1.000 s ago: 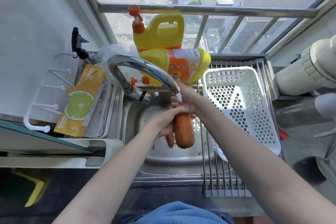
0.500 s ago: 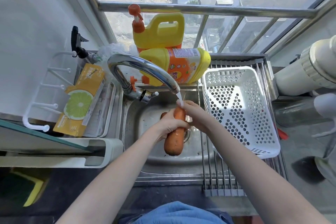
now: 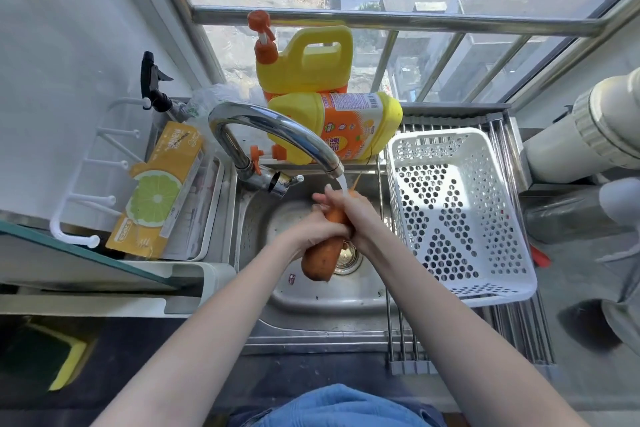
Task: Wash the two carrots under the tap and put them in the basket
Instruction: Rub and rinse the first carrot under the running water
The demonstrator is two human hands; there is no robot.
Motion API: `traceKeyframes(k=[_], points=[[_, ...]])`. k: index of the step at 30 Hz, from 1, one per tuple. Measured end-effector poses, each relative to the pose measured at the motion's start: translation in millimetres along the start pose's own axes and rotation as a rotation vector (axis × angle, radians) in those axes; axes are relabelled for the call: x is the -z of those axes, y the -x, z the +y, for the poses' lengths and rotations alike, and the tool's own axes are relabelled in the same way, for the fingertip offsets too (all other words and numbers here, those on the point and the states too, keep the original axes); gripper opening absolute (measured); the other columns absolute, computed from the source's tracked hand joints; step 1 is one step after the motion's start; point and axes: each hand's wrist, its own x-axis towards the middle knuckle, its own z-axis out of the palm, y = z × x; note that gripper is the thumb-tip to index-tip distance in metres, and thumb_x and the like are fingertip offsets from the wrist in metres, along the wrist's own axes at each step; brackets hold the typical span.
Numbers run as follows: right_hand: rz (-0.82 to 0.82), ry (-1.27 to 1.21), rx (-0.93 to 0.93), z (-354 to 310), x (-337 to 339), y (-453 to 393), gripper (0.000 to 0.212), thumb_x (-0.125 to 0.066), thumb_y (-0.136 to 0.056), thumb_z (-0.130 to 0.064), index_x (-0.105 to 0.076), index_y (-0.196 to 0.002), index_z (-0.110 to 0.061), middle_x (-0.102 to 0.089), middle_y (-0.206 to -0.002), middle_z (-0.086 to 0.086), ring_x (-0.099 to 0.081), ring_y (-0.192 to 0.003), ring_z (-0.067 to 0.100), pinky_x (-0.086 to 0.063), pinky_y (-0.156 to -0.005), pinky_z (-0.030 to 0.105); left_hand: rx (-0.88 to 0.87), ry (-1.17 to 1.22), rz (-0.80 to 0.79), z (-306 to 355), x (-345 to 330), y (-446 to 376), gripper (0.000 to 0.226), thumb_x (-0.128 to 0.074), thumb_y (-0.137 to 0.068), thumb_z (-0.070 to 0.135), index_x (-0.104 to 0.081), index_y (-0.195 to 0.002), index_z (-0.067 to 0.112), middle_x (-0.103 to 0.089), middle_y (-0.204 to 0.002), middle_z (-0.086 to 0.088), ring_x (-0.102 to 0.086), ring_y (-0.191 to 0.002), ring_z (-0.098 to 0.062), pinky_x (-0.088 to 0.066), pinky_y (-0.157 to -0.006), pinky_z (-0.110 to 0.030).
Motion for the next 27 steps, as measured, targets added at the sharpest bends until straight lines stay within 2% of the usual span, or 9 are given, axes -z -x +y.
traceKeyframes(k=[2,4,7,12,16,18,20,23,27], points=[[-0.077,-0.031,-0.005,-7.8,-3.2,2.1,0.020,-0.062,-0.094,-0.022,-0.055,-0.082,-0.007,-0.072,-0.086,0.015,-0.069,-0.085,0.027,-0.051,-0.095,0.046,0.062,0.047,-0.080,-1.9,13.0,2.3,0.060,-0.081,-0.052,0.028,-0.062,-0.107,0.014,-0.070,-0.103,-0.014,-0.066,-0.101,-0.029,-0.052,-0.093,-0.054],[-0.110,-0.143,-0.028,-13.8,-1.3,1.0,0.030,-0.059,-0.096,-0.027,-0.053,-0.075,-0.008,-0.065,-0.061,0.009,-0.069,-0.073,0.024,-0.051,-0.089,0.046,0.165,0.135,-0.207,-7.6,21.4,7.2,0.082,-0.088,-0.049,0.030,-0.056,-0.122,0.013,-0.069,-0.110,-0.014,-0.067,-0.103,-0.029,-0.050,-0.095,-0.053],[-0.037,-0.265,-0.074,-20.2,-2.0,-5.1,0.031,-0.056,-0.097,-0.032,-0.055,-0.079,-0.008,-0.054,-0.045,0.002,-0.057,-0.041,0.013,-0.051,-0.071,0.036,0.211,0.163,-0.321,-12.0,12.0,17.7,0.081,-0.086,-0.053,0.024,-0.050,-0.124,0.006,-0.067,-0.105,-0.016,-0.068,-0.090,-0.030,-0.048,-0.091,-0.052],[0.130,-0.094,0.010,-21.8,0.2,-13.4,0.029,-0.064,-0.092,-0.023,-0.053,-0.069,-0.008,-0.051,-0.042,0.004,-0.047,-0.035,0.014,-0.044,-0.046,0.023,0.208,0.176,0.017,-8.6,-18.6,10.2,0.081,-0.082,-0.039,0.030,-0.054,-0.111,0.004,-0.067,-0.090,-0.019,-0.068,-0.087,-0.043,-0.047,-0.075,-0.070],[0.265,0.023,0.130,-17.8,-4.8,-13.3,0.023,-0.062,-0.092,-0.016,-0.054,-0.075,-0.002,-0.052,-0.042,0.005,-0.048,-0.031,0.013,-0.044,-0.043,0.024,0.090,0.099,0.236,-9.3,-37.2,9.8,0.063,-0.071,-0.048,0.037,-0.055,-0.103,0.010,-0.066,-0.092,-0.016,-0.066,-0.080,-0.037,-0.055,-0.068,-0.052],[0.321,0.074,0.169,-15.4,-8.8,-14.1,0.022,-0.063,-0.090,-0.014,-0.055,-0.073,-0.002,-0.052,-0.048,0.010,-0.050,-0.032,0.015,-0.044,-0.040,0.025,-0.028,-0.129,0.283,-9.2,-41.7,8.7,0.064,-0.057,-0.058,0.051,-0.049,-0.113,0.020,-0.061,-0.095,-0.011,-0.061,-0.079,-0.034,-0.048,-0.065,-0.039],[0.384,0.126,0.207,-13.0,-10.4,-16.0,0.031,-0.064,-0.087,-0.017,-0.050,-0.061,-0.006,-0.054,-0.051,0.012,-0.053,-0.035,0.019,-0.048,-0.041,0.030,-0.036,-0.288,0.340,-12.9,-44.1,6.4,0.073,-0.038,-0.059,0.062,-0.045,-0.120,0.023,-0.061,-0.096,-0.008,-0.062,-0.079,-0.033,-0.045,-0.066,-0.033],[0.491,0.373,0.298,-10.4,-15.7,-9.5,0.035,-0.061,-0.086,-0.026,-0.047,-0.056,-0.015,-0.060,-0.055,0.008,-0.063,-0.052,0.029,-0.052,-0.053,0.042,0.049,-0.255,0.499,-21.4,-47.2,6.7,0.059,-0.041,-0.063,0.058,-0.051,-0.104,0.017,-0.067,-0.087,-0.003,-0.066,-0.076,-0.033,-0.055,-0.069,-0.040],[0.600,0.708,0.363,-9.8,-22.5,3.3,0.030,-0.054,-0.093,-0.037,-0.053,-0.074,-0.014,-0.061,-0.072,0.006,-0.056,-0.066,0.026,-0.039,-0.059,0.030,0.037,-0.308,0.571,-27.0,-46.8,13.9,0.046,-0.043,-0.068,0.049,-0.052,-0.100,0.018,-0.068,-0.085,-0.003,-0.066,-0.076,-0.032,-0.053,-0.068,-0.038]])
